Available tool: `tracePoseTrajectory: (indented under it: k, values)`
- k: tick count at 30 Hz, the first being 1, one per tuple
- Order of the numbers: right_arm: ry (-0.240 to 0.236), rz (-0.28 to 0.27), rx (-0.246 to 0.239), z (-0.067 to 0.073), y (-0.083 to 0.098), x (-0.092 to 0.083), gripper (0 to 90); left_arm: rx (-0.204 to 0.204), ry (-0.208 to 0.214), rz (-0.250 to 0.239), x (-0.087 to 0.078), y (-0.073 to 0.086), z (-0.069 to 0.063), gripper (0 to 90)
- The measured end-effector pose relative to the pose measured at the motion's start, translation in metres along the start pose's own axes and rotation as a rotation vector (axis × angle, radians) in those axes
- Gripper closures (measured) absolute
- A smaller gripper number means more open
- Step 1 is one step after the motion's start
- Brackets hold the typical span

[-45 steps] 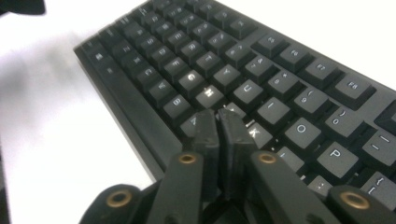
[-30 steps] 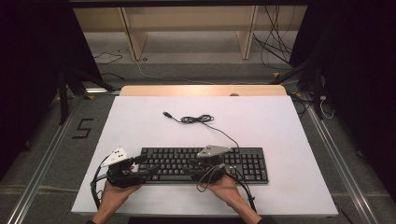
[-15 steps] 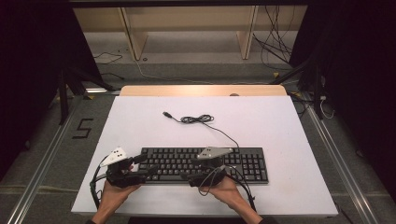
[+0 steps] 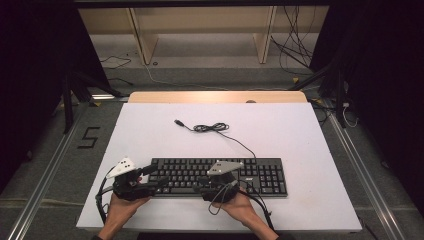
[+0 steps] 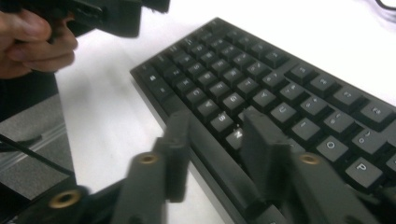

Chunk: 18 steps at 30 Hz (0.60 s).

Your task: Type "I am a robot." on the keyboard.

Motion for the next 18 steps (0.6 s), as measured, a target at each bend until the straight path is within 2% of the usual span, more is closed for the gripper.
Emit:
tracePoseTrajectory:
  k: [8,11,18]
  values:
    - [0.014,0.031,-0.015,-0.001,0.006,0.004,87.2,0.002,-0.004,0.003,0.000,0.000,0.001,26.7]
    - [0.017,0.048,-0.024,-0.001,0.009,0.007,90.0,0.002,-0.005,0.005,0.000,0.000,0.001,26.7]
    - [0.026,0.070,-0.028,-0.002,0.013,0.012,90.0,-0.001,-0.006,0.004,0.000,0.000,0.001,26.7]
Point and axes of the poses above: each handheld gripper's, and its own axes: x roughly forward along the jaws, y roughly out of its underside, z roughly to its left, the point moved 7 cm from there along x, roughly forward along the jaws, and after that the axes turned 13 degrees about -z, right-handed, at the moved point
